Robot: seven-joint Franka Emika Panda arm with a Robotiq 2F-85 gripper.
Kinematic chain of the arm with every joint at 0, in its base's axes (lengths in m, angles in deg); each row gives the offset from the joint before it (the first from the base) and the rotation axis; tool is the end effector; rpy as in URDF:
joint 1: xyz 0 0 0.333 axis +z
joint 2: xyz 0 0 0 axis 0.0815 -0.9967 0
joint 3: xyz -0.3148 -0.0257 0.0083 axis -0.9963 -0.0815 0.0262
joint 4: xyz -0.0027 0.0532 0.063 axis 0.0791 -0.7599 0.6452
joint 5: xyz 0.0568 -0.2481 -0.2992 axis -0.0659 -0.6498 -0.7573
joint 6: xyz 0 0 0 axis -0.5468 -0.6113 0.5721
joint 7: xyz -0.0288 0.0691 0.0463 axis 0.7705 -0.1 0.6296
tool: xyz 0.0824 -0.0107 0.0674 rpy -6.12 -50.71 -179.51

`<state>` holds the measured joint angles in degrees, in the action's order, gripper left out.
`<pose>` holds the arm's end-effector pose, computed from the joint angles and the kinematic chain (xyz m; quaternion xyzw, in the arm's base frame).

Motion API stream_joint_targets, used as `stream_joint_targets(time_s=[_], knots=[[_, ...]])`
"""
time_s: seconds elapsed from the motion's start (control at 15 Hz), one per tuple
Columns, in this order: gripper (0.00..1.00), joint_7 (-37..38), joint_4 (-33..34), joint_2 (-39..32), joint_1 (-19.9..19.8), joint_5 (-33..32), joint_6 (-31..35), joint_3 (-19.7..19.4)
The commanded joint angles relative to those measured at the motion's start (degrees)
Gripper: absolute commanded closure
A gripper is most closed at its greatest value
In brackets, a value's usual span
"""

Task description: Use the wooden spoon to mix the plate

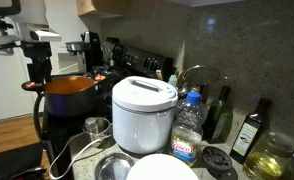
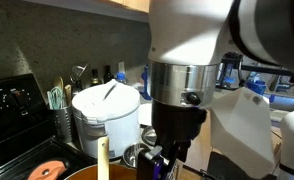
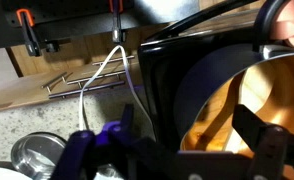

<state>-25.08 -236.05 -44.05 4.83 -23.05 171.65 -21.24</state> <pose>0.2793 0.1737 0.4626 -0.9970 0.0764 -0.0041 0.0094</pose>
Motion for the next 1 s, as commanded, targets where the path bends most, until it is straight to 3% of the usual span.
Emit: stream_joint_targets(time_s=[0.0, 0.47, 0.93], knots=[[0.00, -0.04, 0.09, 0.00, -0.07, -0.01, -0.13, 0.01], [0.00, 1.53, 0.28, -1.24, -1.56, -0.39, 1.86, 0.41], [0.00, 4.84, -0.20, -8.65, -4.90, 0.29, 17.37, 0.48]])
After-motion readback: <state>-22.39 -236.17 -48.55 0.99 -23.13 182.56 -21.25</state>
